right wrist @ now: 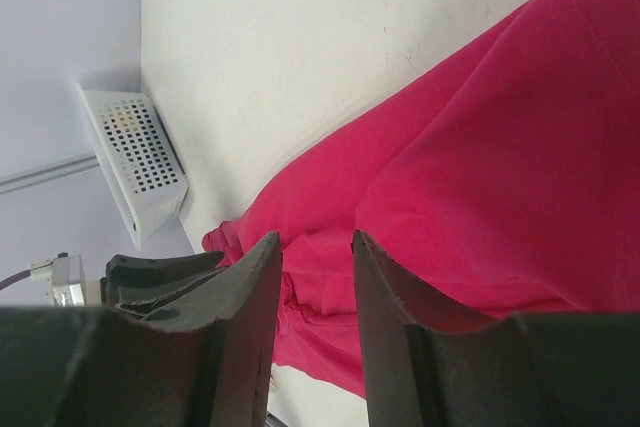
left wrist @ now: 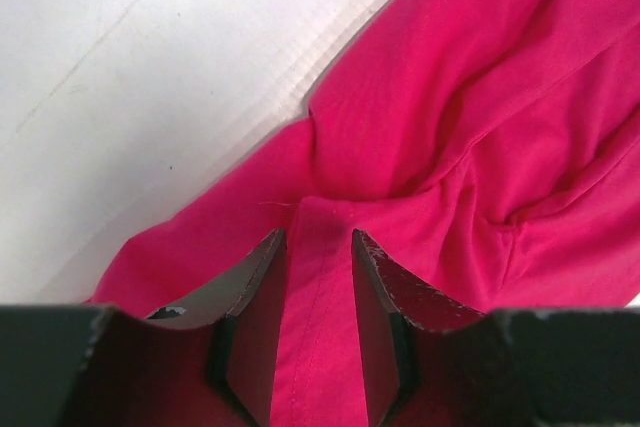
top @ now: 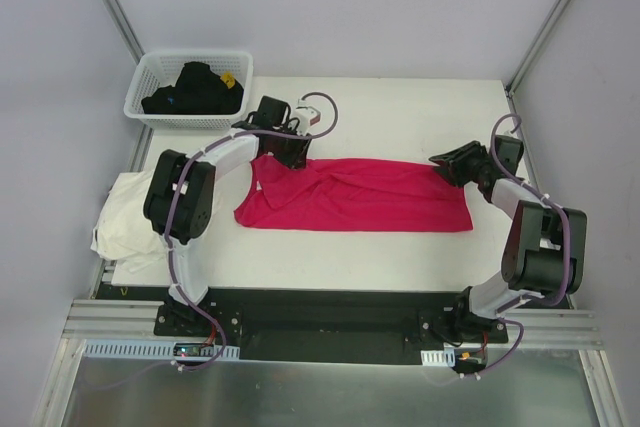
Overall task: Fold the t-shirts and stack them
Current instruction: Fold the other side of the tshirt into a rectangle
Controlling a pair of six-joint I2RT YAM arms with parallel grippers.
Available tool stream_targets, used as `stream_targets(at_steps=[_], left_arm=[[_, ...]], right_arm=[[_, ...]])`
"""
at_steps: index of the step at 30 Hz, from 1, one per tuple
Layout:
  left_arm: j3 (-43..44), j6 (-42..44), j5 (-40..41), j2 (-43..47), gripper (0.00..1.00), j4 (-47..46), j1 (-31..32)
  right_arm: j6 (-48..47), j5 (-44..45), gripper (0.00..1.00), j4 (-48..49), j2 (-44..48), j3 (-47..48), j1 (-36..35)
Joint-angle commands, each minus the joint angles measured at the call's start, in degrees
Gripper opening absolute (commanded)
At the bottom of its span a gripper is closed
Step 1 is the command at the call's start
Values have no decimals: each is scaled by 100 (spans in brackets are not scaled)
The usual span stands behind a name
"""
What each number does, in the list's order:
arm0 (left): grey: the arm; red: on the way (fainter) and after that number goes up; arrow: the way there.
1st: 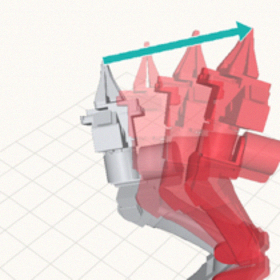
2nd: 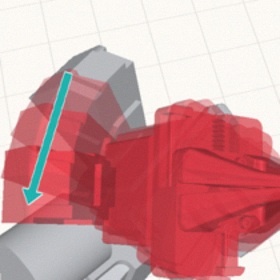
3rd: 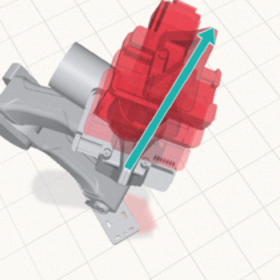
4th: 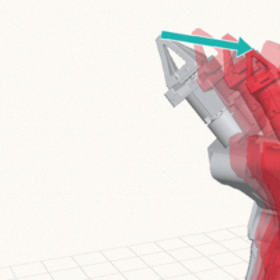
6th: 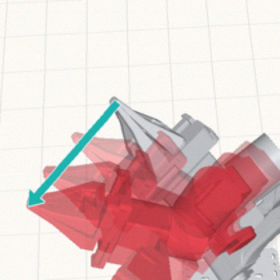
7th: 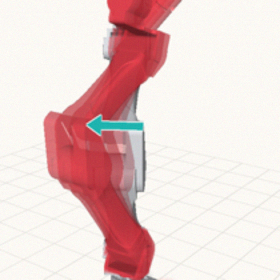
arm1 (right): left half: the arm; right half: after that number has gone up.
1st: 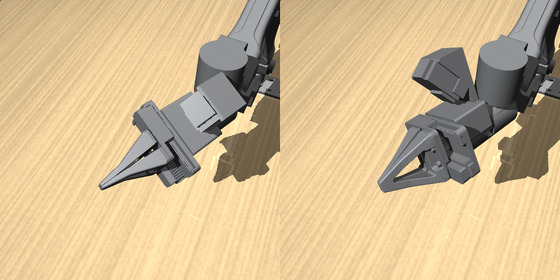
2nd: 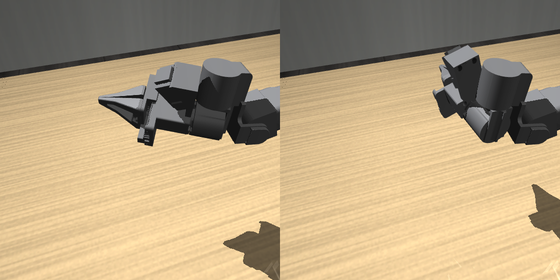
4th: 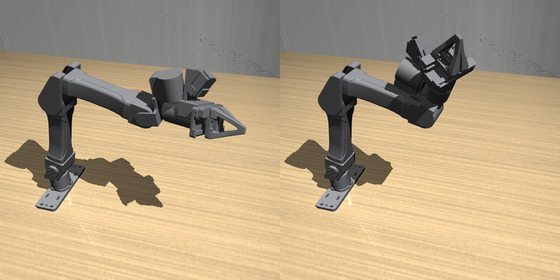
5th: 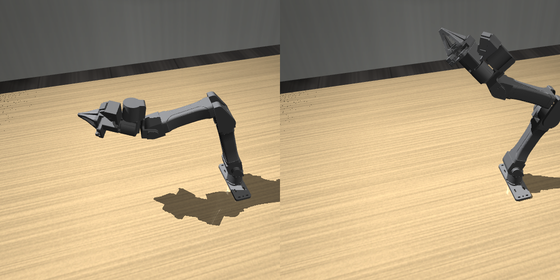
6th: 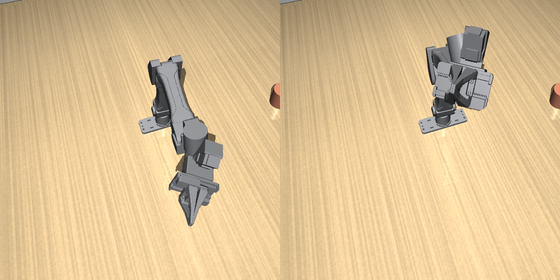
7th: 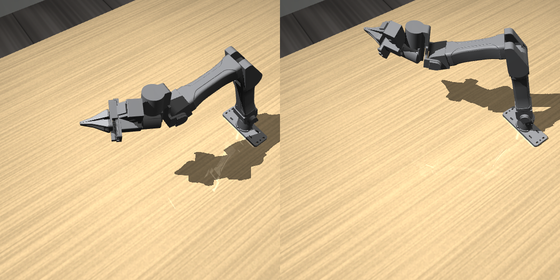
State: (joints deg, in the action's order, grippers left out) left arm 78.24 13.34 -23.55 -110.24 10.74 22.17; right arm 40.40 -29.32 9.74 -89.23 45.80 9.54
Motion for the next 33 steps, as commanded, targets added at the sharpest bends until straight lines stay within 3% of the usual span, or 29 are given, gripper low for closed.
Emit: stream_targets(at_steps=[1,18,21,24,29,33], left_arm=[[350,186,-150,-156,32,358,-82],[719,81,-396,-481,30,710,-82],[754,54,-405,-534,25,727,-82],[790,37,-431,-552,12,771,-82],[798,28,-422,-552,0,807,-82],[798,-16,-387,-543,0,833,-82]], right_arm=[[-50,-109,37,151,266,-27,101],[-76,-162,36,160,213,-71,206],[-94,-153,36,160,213,-80,224],[-85,-170,36,160,187,-98,250],[-76,-170,36,186,204,-124,268],[-76,-188,35,195,187,-124,285]])
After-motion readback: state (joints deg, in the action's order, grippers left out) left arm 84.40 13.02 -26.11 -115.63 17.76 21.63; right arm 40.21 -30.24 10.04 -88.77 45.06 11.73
